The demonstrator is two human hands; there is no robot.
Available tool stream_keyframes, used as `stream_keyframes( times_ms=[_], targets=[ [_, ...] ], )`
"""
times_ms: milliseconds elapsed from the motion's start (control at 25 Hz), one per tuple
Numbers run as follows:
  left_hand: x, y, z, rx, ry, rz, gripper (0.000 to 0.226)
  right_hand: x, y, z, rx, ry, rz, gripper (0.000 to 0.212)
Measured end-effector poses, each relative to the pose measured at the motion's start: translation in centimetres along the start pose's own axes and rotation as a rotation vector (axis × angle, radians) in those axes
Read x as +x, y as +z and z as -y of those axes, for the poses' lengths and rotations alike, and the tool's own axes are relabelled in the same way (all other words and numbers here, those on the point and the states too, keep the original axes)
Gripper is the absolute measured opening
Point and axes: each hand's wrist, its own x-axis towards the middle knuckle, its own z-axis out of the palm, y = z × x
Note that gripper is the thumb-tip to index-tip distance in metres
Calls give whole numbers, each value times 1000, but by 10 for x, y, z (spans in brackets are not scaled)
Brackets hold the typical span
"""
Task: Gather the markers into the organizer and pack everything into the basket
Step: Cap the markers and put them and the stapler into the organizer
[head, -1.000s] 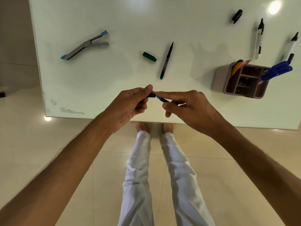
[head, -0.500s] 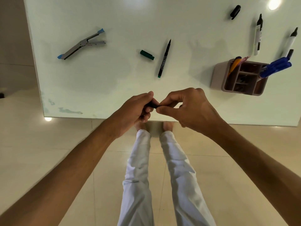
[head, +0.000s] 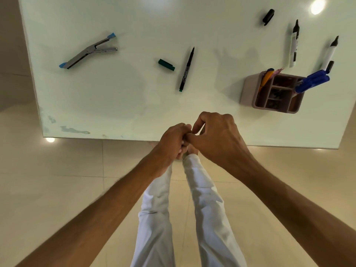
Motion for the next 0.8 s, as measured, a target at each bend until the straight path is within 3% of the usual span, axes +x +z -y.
stream_keyframes(
  times_ms=[160, 320, 520, 800],
  targets=[
    [15, 3, -5, 132, 71, 81, 39, 1, -4, -18, 13, -8, -5, 26],
    [31, 4, -15, 89, 39, 65, 62, 10, -25, -38, 51, -29, -10, 31],
    [48, -26, -19, -136, 15, -114, 64, 25, -81, -66, 235, 75, -424, 31],
    [46, -56, 1, -65, -21, -226, 48, 36, -107, -100, 358, 213, -732, 28]
  ],
)
